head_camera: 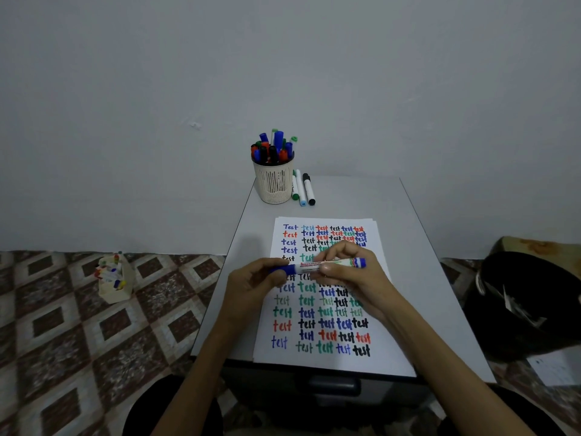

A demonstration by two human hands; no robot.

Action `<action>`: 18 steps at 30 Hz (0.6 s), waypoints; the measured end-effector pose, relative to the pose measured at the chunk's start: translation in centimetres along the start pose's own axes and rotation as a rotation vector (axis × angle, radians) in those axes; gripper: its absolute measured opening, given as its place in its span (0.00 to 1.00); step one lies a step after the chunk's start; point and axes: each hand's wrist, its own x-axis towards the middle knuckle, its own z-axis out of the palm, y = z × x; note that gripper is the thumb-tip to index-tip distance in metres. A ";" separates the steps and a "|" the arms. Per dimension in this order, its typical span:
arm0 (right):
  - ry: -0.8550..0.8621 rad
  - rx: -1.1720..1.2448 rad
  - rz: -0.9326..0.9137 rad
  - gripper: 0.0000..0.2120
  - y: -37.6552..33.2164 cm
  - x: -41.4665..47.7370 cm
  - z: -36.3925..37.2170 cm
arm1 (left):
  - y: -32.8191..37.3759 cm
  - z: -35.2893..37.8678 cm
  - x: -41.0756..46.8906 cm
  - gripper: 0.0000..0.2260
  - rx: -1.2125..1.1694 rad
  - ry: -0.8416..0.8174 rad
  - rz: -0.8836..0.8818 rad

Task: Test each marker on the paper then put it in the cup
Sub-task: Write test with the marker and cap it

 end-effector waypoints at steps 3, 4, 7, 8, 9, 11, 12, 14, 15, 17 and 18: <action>-0.010 -0.115 -0.028 0.09 -0.4 -0.1 -0.8 | 0.0 0.1 0.1 0.10 0.019 -0.004 0.012; -0.012 -0.204 -0.041 0.10 -0.5 -0.1 -1.1 | -0.1 0.2 0.1 0.10 0.030 -0.003 0.014; -0.055 -0.608 -0.096 0.09 -0.6 0.0 -1.0 | -0.1 0.3 0.1 0.10 0.031 0.002 0.005; -0.087 -0.762 -0.139 0.09 -0.4 0.1 -0.9 | 0.0 0.3 0.0 0.10 0.033 -0.006 0.005; -0.118 -0.926 -0.200 0.09 -0.2 0.2 -0.6 | 0.0 0.3 0.1 0.11 0.037 -0.013 0.003; -0.126 -1.168 -0.292 0.10 0.2 0.4 0.1 | -0.1 0.2 0.1 0.11 0.038 -0.018 -0.002; -0.109 -1.203 -0.297 0.10 0.2 0.5 0.5 | -0.1 0.1 0.1 0.12 0.040 -0.014 -0.001; -0.073 -1.194 -0.273 0.12 0.3 0.8 0.8 | 0.0 0.0 0.2 0.11 0.054 0.004 0.003; -0.059 -1.176 -0.252 0.13 0.2 0.8 1.0 | 0.0 0.0 0.2 0.10 0.061 0.012 0.009; -0.053 -1.101 -0.189 0.11 0.2 0.9 1.2 | 0.2 0.0 0.1 0.06 0.088 0.020 0.035; -0.052 -1.049 -0.149 0.09 0.3 1.0 1.3 | 0.3 0.0 0.1 0.05 0.111 0.020 0.053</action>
